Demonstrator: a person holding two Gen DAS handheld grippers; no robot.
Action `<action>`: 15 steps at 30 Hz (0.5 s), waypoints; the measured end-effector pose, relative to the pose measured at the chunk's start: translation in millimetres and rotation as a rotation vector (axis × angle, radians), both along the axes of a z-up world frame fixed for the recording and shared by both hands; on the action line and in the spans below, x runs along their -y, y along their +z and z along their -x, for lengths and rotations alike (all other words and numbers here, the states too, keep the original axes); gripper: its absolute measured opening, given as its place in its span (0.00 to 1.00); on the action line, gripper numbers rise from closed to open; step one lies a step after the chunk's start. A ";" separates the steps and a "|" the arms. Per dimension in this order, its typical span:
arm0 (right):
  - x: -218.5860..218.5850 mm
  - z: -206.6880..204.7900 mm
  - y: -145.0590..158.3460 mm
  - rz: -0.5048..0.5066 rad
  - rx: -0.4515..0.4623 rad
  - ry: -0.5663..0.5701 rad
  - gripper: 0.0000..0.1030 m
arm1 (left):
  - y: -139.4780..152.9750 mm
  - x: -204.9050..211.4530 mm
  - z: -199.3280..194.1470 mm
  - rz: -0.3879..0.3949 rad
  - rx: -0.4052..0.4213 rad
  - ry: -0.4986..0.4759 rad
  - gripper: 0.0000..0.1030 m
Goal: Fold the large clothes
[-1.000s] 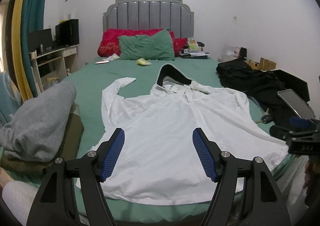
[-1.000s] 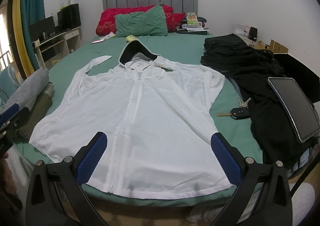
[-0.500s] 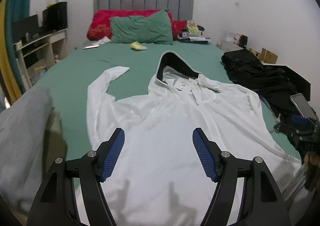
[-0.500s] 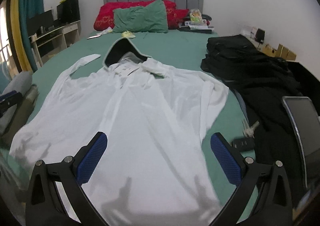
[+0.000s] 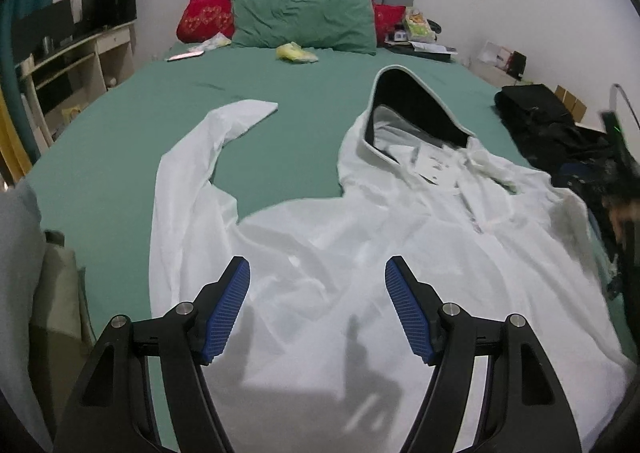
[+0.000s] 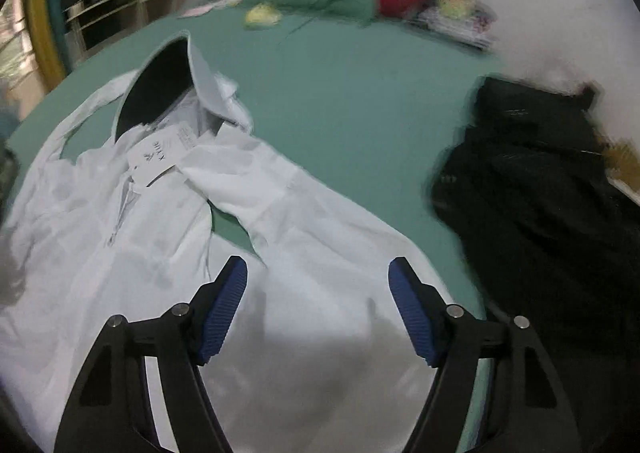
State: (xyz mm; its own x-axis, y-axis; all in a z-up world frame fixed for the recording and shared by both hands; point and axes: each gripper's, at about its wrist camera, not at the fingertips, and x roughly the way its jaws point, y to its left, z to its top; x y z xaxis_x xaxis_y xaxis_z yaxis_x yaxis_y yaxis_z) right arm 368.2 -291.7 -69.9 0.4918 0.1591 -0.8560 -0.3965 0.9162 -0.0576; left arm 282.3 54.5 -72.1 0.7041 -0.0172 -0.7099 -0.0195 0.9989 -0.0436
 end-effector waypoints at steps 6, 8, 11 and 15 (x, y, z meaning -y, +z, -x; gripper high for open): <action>-35.6 -72.5 -36.1 0.112 -0.083 0.143 0.71 | -7.4 -9.2 -13.6 0.030 -0.027 -0.010 0.72; -40.1 -83.0 -55.9 0.100 -0.151 0.182 0.64 | -11.1 -12.1 -17.4 0.024 -0.038 -0.016 0.72; -41.8 -81.2 -52.6 0.022 -0.159 0.233 0.03 | -13.7 -17.5 -19.9 0.048 -0.061 -0.003 0.72; -17.4 -70.9 -13.9 0.046 -0.034 0.127 0.03 | -8.2 -22.8 -17.3 0.090 -0.059 0.010 0.72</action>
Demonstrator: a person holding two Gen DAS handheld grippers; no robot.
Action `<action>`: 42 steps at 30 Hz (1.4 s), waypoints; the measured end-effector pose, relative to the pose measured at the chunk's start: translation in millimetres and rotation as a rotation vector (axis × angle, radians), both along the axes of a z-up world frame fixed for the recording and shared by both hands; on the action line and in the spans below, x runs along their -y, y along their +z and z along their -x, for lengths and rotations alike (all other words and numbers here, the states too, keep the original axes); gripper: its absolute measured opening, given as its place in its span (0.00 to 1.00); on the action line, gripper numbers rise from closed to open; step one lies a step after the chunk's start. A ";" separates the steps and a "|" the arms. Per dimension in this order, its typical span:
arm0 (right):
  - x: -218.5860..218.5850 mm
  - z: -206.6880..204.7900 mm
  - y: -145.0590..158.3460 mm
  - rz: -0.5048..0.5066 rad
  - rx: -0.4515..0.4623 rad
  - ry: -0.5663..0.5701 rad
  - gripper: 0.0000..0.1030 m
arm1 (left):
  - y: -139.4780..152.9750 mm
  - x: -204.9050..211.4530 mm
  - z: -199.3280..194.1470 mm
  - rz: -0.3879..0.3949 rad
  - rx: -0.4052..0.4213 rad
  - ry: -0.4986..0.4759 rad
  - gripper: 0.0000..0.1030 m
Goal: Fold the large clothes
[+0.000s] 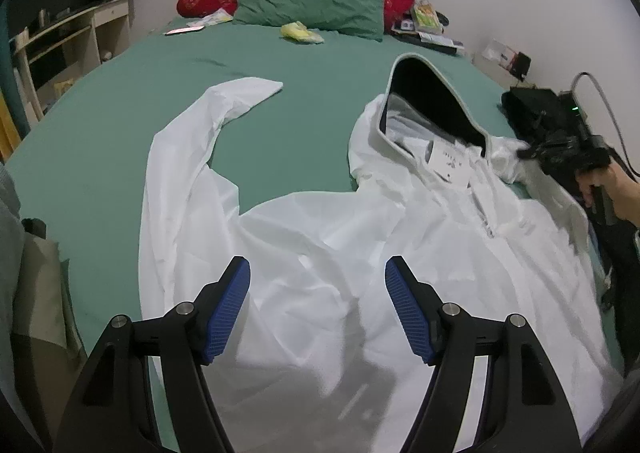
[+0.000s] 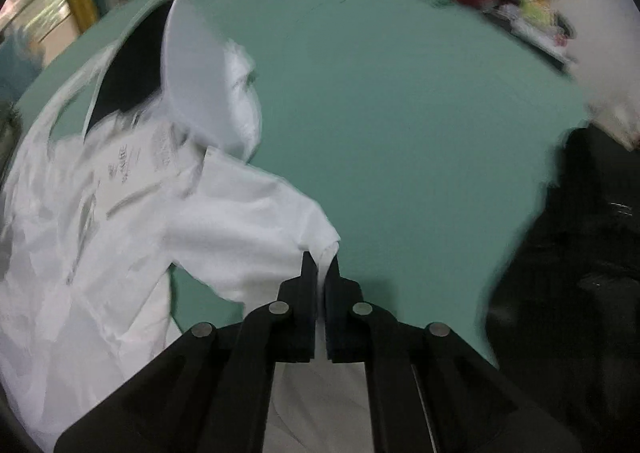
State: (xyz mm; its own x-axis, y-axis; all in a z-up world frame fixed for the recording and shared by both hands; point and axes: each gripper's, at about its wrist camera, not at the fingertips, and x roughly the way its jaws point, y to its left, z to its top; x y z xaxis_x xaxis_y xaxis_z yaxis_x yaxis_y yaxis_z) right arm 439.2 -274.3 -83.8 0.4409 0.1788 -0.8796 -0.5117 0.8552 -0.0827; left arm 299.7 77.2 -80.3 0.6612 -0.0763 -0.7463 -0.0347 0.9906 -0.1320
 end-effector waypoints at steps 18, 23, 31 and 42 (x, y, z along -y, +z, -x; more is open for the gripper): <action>-128.9 119.1 181.8 -0.315 0.380 0.110 0.03 | 53.4 -32.5 38.8 -0.025 0.165 0.083 0.72; -211.3 124.9 124.6 -0.365 0.210 0.331 0.03 | 62.7 -65.5 45.7 0.022 0.170 0.172 0.72; -283.9 106.5 -16.0 -0.285 -0.071 0.366 0.33 | 41.5 -96.7 28.0 -0.050 0.101 0.248 0.72; -258.3 174.4 9.6 -0.233 0.202 0.071 0.65 | 41.2 -77.1 29.4 0.000 0.061 0.173 0.72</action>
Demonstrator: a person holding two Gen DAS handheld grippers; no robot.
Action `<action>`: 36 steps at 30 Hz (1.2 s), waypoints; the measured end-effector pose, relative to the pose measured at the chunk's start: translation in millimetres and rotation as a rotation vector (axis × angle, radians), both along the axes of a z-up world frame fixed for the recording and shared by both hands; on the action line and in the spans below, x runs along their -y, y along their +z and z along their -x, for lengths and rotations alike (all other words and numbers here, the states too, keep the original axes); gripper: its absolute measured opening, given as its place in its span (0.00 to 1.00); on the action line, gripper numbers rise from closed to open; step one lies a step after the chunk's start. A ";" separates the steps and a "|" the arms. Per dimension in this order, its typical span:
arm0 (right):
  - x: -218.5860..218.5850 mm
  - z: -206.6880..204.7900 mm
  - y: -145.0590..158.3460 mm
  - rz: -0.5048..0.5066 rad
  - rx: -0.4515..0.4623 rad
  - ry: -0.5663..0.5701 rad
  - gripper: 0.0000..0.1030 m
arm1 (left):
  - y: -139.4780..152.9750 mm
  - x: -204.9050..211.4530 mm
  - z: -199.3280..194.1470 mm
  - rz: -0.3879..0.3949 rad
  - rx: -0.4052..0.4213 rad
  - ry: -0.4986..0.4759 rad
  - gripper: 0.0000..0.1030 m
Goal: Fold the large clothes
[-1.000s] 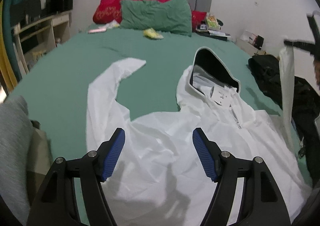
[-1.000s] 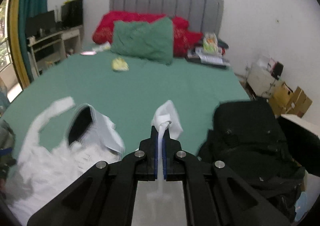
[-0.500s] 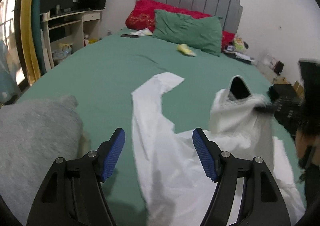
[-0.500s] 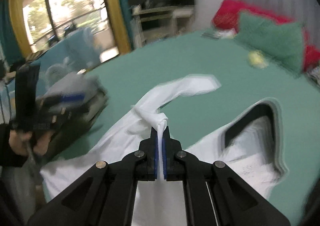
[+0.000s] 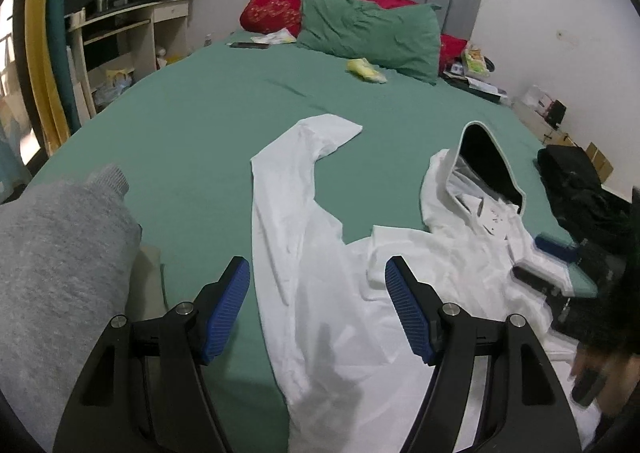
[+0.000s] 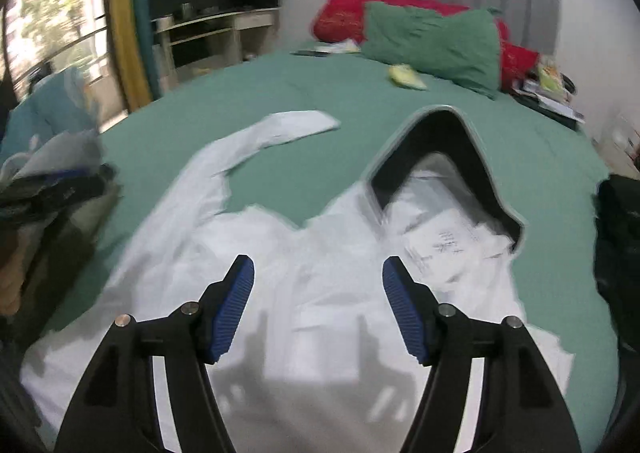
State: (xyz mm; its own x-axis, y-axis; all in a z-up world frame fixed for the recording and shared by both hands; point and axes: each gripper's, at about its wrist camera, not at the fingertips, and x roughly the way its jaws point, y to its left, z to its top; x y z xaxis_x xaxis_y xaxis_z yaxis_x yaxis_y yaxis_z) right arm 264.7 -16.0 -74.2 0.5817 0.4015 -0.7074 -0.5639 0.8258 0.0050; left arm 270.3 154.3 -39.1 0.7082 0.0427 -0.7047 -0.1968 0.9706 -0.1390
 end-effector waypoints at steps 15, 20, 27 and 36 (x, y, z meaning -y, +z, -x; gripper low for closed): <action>-82.0 -15.5 -42.4 -0.088 -0.103 0.167 0.02 | 5.7 -39.3 8.1 -0.013 0.015 0.108 0.72; -93.8 0.1 -51.4 -0.167 -0.285 0.342 0.03 | 14.0 -52.9 15.3 0.031 0.031 0.122 0.72; -83.1 -25.5 -16.9 -0.238 -0.220 0.270 0.85 | 28.5 -78.4 25.6 0.062 0.081 0.165 0.72; -111.5 -194.1 -37.1 -0.145 -0.242 -0.126 0.84 | 26.7 -94.8 16.1 0.126 0.090 0.177 0.72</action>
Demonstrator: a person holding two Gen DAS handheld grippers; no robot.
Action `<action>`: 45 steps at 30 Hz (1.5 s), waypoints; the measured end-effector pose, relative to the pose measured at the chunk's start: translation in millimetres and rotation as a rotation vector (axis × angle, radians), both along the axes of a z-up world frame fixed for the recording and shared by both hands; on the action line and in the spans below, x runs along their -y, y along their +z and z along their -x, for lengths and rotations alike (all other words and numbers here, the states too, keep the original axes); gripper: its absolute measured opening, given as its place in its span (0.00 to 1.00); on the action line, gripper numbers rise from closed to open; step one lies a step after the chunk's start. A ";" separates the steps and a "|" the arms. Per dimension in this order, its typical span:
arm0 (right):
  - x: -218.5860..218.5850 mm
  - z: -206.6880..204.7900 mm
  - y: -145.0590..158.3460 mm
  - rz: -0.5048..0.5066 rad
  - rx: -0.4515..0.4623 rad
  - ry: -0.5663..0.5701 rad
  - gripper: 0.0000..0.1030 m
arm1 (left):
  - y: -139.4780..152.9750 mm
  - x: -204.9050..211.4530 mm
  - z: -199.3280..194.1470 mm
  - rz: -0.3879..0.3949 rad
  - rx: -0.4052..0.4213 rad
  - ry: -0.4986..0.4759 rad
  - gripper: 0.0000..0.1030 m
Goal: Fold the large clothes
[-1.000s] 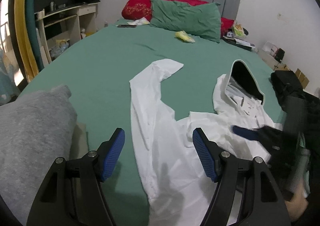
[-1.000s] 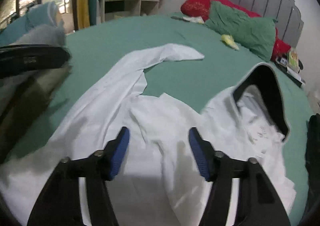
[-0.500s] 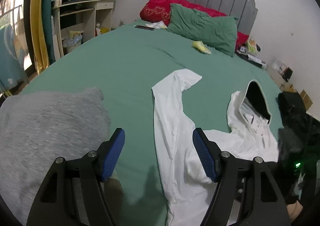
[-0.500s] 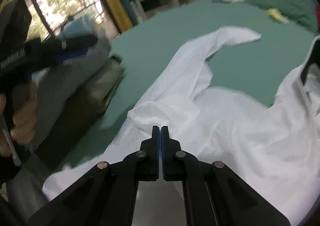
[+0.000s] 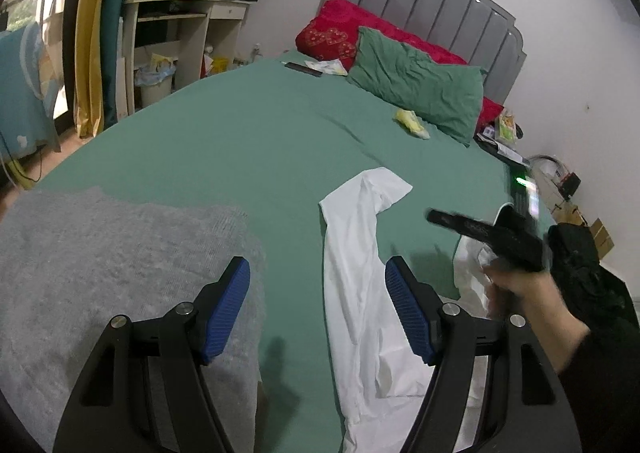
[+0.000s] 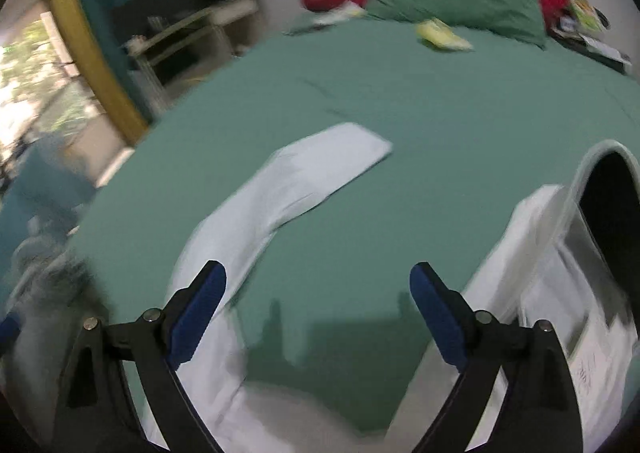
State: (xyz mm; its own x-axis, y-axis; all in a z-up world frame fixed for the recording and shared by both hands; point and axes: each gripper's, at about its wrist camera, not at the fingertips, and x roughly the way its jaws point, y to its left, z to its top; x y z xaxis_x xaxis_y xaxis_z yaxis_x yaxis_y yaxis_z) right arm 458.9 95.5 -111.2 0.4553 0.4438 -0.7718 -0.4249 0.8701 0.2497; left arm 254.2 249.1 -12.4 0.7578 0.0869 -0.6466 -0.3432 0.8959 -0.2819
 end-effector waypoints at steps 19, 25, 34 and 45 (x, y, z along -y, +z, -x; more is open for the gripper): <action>-36.0 -79.3 -3.7 0.052 0.063 0.007 0.03 | -17.1 17.7 -31.7 -0.077 -0.047 0.008 0.72; 16.7 -40.2 70.9 0.023 0.185 -0.003 0.03 | -16.0 20.7 -22.9 -0.076 -0.043 -0.001 0.72; 85.5 64.8 202.0 0.096 0.353 0.005 0.03 | -13.1 26.8 -21.6 -0.007 -0.034 -0.020 0.72; 215.7 174.5 196.1 0.236 0.371 -0.176 0.03 | -45.0 102.0 -45.3 -0.015 -0.103 -0.205 0.72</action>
State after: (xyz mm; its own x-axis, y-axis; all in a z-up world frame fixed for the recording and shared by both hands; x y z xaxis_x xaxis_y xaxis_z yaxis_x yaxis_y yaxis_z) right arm 284.4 -120.3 84.8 0.7722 0.1670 -0.6131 -0.2886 0.9517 -0.1044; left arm 299.5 147.0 -57.5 0.6908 -0.0524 -0.7211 -0.1794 0.9538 -0.2411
